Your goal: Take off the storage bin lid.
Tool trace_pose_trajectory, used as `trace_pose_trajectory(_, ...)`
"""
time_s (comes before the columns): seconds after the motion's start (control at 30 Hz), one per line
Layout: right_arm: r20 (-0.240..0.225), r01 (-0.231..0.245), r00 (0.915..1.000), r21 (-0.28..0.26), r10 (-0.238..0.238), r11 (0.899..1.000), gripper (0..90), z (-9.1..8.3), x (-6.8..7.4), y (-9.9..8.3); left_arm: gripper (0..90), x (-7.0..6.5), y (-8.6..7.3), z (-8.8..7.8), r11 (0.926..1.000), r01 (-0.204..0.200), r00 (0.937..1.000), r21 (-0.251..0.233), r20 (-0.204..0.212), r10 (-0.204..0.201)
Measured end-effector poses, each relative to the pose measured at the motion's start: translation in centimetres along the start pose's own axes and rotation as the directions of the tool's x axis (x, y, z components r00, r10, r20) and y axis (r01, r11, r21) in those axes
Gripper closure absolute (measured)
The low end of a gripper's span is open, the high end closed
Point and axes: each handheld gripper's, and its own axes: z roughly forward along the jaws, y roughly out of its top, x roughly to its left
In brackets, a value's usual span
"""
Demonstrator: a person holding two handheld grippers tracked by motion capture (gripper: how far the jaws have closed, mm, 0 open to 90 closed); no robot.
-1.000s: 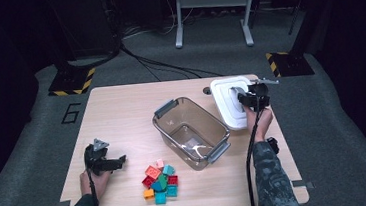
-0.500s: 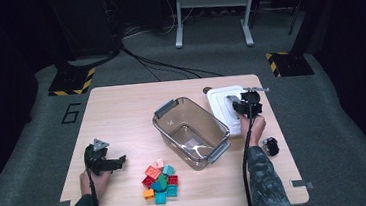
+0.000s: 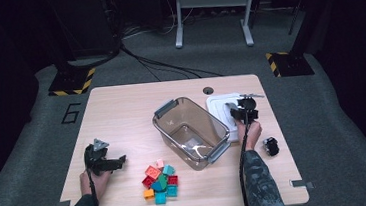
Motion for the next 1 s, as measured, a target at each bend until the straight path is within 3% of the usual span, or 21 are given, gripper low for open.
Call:
trace_pose_trajectory(0.2,0.001,0.019,0.9998,0.032,-0.019,0.999,65.6,0.3,0.0,-0.5,4.2,0.0,0.0,0.0,1.0,0.0,1.0,0.001,0.001,0.0)
trace_pose_trajectory(0.6,-0.06,0.084,0.9949,0.044,-0.081,0.996,35.5,-2.6,-0.1,0.7,4.2,0.0,0.0,0.0,1.0,0.001,1.0,0.0,0.001,-0.001)
trace_pose_trajectory(0.8,-0.084,0.16,0.9845,0.072,-0.153,0.985,17.8,-4.8,-0.3,0.8,4.2,0.0,0.0,0.0,1.0,0.0,1.0,0.0,0.0,0.0)
trace_pose_trajectory(0.87,-0.098,0.165,0.9827,0.081,-0.157,0.983,14.8,-5.5,-0.5,0.7,4.2,0.0,0.0,0.0,1.0,0.0,1.0,0.0,0.0,0.0)
trace_pose_trajectory(1.0,-0.099,0.234,0.9696,0.105,-0.224,0.967,10.7,-7.0,-0.6,0.2,4.2,0.0,0.0,0.0,1.0,0.0,1.0,0.0,0.001,0.0)
